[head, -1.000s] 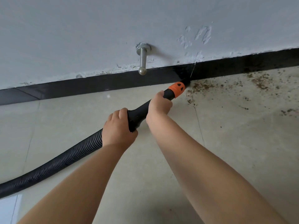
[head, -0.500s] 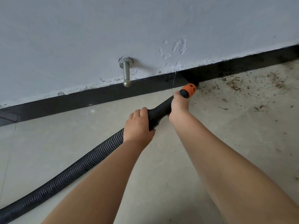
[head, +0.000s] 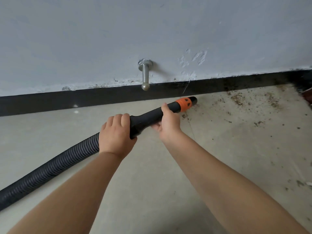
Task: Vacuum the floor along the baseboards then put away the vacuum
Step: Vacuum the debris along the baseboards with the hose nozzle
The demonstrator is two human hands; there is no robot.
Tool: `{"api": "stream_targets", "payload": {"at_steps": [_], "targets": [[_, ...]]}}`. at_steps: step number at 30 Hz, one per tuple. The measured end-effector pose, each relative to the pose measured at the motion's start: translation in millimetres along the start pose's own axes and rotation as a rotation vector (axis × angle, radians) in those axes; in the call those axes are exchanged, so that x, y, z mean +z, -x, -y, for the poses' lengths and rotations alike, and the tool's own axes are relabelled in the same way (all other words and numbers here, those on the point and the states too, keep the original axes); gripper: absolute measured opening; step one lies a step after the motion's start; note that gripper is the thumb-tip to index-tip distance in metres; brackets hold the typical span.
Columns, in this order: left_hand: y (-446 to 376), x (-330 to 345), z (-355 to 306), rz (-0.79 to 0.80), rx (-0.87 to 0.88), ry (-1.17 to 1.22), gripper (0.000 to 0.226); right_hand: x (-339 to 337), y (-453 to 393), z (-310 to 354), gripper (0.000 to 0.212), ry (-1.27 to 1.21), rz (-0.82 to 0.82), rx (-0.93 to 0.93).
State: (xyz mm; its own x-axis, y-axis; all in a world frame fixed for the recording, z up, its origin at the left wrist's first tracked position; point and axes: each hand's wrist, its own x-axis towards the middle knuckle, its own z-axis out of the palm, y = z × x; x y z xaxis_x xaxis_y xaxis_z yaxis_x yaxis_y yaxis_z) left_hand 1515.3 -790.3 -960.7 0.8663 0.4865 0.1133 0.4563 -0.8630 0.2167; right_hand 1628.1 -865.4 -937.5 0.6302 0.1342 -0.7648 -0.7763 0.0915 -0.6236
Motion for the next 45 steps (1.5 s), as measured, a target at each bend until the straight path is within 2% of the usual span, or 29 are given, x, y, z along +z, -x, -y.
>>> {"api": "stream_targets", "payload": {"at_steps": [7, 12, 17, 21, 29, 32, 38, 40, 45], "targets": [[36, -10, 71, -0.023, -0.206, 0.059, 0.050, 50, 22, -53, 0.046, 0.109, 0.133, 0.106], [45, -22, 96, -0.077, -0.262, 0.051, 0.049, 77, 30, -69, 0.036, 0.121, 0.207, 0.126], [43, -26, 98, -0.098, -0.237, -0.002, 0.050, 81, 30, -61, 0.041, 0.061, 0.267, 0.173], [33, -27, 88, -0.098, -0.149, -0.060, 0.053, 71, 24, -48, 0.046, 0.018, 0.272, 0.207], [1, -9, 17, 0.031, 0.002, -0.064, 0.069, 19, -8, 6, 0.044, -0.042, 0.157, 0.152], [-9, -4, -14, 0.051, 0.015, -0.023, 0.068, 0, -19, 26, 0.044, -0.090, 0.115, 0.128], [-20, -3, -41, 0.171, -0.038, -0.009, 0.048, -17, -23, 37, 0.044, -0.072, 0.096, 0.081], [-26, -10, -36, 0.234, -0.115, 0.010, 0.039, -13, -19, 34, 0.046, -0.041, 0.101, 0.071], [-19, -36, 6, 0.373, -0.278, 0.146, 0.049, 14, -2, 8, 0.049, 0.049, 0.176, 0.071]]}}
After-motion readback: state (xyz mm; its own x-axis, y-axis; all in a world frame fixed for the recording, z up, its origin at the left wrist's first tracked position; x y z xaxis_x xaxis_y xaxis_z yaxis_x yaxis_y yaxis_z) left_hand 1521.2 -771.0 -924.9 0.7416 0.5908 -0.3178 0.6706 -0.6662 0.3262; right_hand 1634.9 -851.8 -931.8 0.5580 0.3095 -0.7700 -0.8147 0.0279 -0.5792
